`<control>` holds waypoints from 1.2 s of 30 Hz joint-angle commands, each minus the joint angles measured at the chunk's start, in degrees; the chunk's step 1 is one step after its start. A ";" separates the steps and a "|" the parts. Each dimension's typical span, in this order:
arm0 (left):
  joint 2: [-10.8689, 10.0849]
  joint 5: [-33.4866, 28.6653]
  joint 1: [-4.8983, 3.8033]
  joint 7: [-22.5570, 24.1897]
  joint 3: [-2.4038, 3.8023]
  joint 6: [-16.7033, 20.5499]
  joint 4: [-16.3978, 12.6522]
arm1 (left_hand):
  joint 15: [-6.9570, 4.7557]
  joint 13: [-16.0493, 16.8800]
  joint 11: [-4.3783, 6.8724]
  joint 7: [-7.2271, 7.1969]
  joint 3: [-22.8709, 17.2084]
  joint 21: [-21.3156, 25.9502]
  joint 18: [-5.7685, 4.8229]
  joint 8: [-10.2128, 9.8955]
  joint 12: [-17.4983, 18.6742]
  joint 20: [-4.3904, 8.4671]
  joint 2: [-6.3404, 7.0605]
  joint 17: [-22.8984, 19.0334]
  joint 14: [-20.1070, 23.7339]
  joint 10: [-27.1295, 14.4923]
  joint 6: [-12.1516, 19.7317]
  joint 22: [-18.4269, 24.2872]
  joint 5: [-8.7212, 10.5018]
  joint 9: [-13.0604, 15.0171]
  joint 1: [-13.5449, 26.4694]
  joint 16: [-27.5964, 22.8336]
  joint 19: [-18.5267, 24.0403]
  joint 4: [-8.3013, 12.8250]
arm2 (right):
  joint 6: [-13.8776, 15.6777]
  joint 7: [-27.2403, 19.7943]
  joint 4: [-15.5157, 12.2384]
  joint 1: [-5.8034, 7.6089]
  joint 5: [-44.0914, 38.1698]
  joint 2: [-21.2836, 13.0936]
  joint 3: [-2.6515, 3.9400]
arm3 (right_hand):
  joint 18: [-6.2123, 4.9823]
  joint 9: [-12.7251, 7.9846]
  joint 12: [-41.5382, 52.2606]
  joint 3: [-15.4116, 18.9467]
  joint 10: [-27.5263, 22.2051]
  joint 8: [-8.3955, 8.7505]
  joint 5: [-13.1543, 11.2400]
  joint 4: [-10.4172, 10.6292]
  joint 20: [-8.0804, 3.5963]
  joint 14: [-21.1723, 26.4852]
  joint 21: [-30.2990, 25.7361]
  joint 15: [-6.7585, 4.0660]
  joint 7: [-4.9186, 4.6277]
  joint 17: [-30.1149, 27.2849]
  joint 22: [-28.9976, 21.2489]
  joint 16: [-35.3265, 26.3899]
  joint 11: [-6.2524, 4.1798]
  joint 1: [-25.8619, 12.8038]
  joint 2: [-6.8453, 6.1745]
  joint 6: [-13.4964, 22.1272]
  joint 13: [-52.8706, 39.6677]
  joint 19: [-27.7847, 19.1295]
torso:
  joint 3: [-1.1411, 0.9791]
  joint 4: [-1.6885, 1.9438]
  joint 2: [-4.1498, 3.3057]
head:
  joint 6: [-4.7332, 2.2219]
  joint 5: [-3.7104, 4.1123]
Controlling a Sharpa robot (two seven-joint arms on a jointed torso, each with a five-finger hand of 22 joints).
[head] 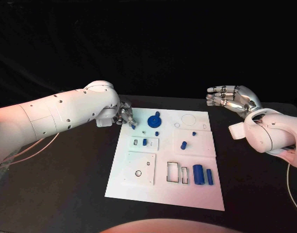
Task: Assemble the parts on the task board
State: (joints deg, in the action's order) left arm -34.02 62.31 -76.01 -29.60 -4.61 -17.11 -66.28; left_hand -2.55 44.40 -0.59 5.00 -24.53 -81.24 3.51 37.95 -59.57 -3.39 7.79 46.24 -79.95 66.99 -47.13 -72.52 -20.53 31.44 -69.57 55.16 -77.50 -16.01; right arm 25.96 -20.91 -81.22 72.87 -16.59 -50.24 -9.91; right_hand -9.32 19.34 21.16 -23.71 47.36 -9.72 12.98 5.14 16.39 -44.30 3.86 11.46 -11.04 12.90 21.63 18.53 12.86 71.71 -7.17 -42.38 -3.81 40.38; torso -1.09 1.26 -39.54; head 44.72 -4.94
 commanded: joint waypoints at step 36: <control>-10.79 -9.44 0.71 2.83 0.44 12.91 -15.34 | -1.33 1.69 0.99 -0.83 -22.41 -1.81 0.01 5.52 -2.01 0.85 4.74 0.05 -0.33 4.54 -1.30 -2.78 -0.64 3.44 -5.52 0.27 -1.87 8.26 | -0.72 -0.72 0.11 -0.29 0.20 -0.20 0.01 | 0.40 -0.17 0.36 0.48 0.00 0.11 0.48 0.45 0.09 0.21 -0.10 -0.17 -5.40 -0.15 -0.24 0.07 0.15 -0.64 0.58 -0.51 0.05 -0.35 | -0.08 0.19 0.07 | 0.11 -0.62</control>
State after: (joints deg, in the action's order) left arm -44.54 53.64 -75.53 -28.53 -4.16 -8.33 -80.60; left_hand -3.39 46.03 0.47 4.67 -37.24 -82.84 3.51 43.12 -61.40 -2.57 12.07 46.22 -80.35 71.16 -47.47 -74.96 -20.87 31.43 -74.96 55.14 -79.14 -17.22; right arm 25.95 -20.97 -81.09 72.63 -16.42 -50.42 -9.91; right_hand -9.32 19.23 21.16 -23.31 47.36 -9.72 13.30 5.53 16.39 -44.30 3.86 11.46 -11.04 12.84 21.47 18.53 12.87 71.25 -6.71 -42.38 -3.81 40.39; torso -1.21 1.40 -39.45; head 44.75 -5.44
